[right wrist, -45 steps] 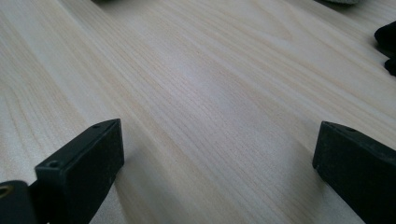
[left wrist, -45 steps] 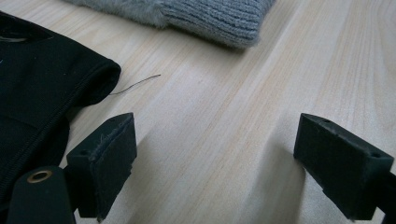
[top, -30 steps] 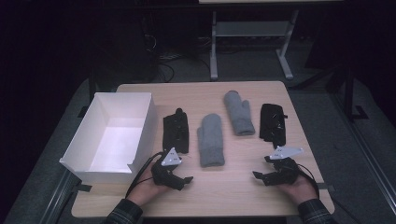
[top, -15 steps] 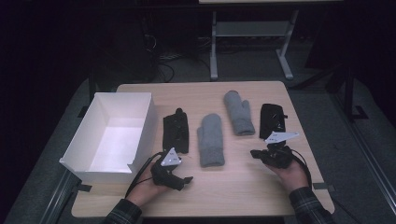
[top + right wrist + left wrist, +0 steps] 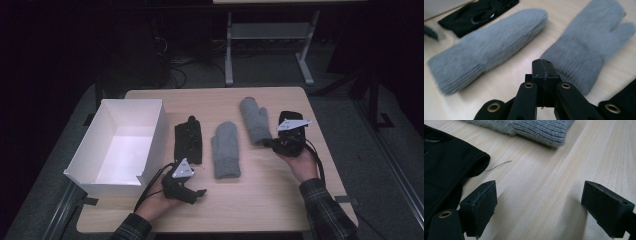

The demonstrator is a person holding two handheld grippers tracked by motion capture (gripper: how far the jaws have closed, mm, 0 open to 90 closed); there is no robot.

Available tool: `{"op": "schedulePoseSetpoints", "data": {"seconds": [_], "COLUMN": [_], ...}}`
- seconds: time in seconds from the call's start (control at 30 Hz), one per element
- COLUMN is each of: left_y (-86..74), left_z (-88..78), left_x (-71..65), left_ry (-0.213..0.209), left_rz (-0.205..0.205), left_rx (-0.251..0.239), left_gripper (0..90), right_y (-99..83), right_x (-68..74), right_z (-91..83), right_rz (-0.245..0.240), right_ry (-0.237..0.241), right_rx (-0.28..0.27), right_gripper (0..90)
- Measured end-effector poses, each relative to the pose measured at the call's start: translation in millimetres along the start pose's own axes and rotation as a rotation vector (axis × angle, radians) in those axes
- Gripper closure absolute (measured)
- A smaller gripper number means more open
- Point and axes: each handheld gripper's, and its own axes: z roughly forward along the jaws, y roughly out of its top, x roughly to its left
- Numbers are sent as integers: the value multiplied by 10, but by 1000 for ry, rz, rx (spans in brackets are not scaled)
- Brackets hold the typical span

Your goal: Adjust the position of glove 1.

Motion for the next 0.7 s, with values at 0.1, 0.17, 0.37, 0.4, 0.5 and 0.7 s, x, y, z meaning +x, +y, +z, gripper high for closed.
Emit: {"op": "schedulePoseSetpoints", "data": {"seconds": [0.1, 0.17, 0.37, 0.4, 0.5, 0.7], "left_y": [1, 1, 1, 1, 1, 1], "left_z": [0, 0, 0, 0, 1, 1], "left_x": [1, 2, 3, 2, 3, 3], "left_ry": [-1, -2, -2, -2, -2, -2], "left_rz": [0, 1, 1, 1, 1, 1], "left_rx": [0, 0, 0, 0, 0, 0], "left_gripper": [125, 125, 125, 125, 125, 125], "right_y": [94, 135, 234, 250, 277, 233], "right_x": [-87, -136, -257, -273, -301, -408], "right_z": [69, 106, 273, 304, 366, 485], "right_rz": [6, 19, 23, 24, 30, 35], "right_ry": [-13, -16, -29, -30, -27, -53], "right_rx": [-6, -14, 0, 3, -2, 29], "right_gripper": [900, 900, 900, 900, 900, 900]}}
